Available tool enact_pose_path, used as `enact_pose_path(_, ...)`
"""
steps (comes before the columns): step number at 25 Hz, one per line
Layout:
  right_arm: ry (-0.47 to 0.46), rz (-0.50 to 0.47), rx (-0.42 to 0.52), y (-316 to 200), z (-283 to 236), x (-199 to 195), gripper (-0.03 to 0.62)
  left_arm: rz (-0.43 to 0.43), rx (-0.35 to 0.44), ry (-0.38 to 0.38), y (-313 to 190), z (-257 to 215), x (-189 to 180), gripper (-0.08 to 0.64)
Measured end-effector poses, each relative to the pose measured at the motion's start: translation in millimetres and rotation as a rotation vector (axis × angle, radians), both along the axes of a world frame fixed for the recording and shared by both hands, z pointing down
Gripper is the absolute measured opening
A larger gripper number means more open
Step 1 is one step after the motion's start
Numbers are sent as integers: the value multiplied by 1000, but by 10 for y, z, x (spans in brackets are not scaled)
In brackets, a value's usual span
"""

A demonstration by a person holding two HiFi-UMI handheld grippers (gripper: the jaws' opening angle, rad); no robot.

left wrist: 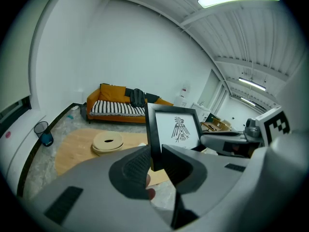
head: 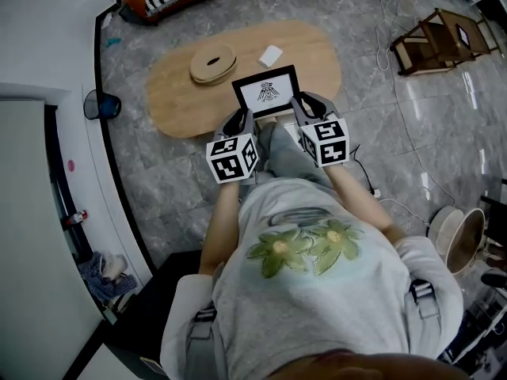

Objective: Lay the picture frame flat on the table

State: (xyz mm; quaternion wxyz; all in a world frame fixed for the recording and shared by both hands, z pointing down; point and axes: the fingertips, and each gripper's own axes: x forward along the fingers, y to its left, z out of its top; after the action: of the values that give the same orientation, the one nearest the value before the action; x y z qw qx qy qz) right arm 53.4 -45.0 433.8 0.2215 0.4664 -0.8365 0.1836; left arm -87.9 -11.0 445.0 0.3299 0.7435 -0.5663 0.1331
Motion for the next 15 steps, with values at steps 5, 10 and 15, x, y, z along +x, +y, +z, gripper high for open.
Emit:
enact_pose_path(5, -4, -15, -21, -232, 114, -110, 77, -10, -21, -6, -215, 86, -107, 83)
enact_pose_path(10, -1, -43, -36, -523, 185, -247, 77, -31, -43, -5, -475, 160, -234, 83)
enact_pose_path(15, 10, -64, -50, -770, 249, -355, 78, -44, -69, 4, -699, 245, -329, 83)
